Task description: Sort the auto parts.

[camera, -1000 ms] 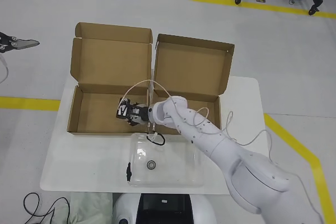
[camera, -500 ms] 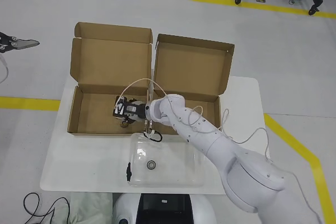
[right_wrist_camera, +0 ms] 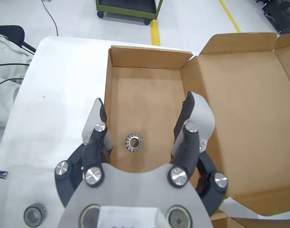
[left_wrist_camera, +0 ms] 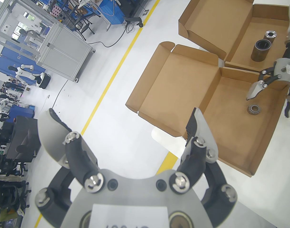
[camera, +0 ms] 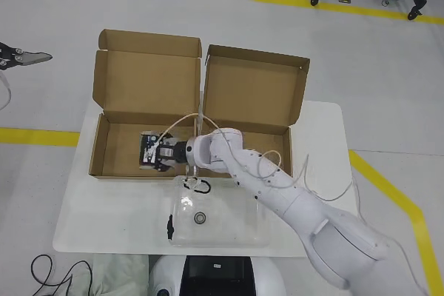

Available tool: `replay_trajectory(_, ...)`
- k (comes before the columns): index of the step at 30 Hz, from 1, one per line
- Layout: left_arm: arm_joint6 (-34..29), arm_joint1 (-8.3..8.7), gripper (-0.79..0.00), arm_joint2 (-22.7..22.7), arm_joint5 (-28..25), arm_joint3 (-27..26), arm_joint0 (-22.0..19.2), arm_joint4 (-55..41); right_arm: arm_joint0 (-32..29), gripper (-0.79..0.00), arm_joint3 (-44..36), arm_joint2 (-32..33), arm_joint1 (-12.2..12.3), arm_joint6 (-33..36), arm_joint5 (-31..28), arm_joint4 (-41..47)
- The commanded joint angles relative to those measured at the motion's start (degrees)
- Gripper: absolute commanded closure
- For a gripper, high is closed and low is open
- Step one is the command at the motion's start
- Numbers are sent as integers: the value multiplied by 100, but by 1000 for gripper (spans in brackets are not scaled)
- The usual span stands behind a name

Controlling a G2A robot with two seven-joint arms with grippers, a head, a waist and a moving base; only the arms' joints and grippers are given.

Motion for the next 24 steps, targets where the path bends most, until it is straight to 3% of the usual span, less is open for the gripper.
replay_trajectory(1,0,0,-785,0,0,0,0,0,-286,-566,-558,225,176,301,-44,-67)
replay_trajectory(12,0,0,-785,0,0,0,0,0,-2248,-545,-3029,1660,1088,1365,-933,-606)
replay_trajectory(19,0,0,-785,0,0,0,0,0,-3097,-554,-3972,2169,1410,1719,-1561,-897)
replay_trajectory(24,0,0,-785,0,0,0,0,0,-3533,-582,-4342,2400,1559,1710,-1695,-1076)
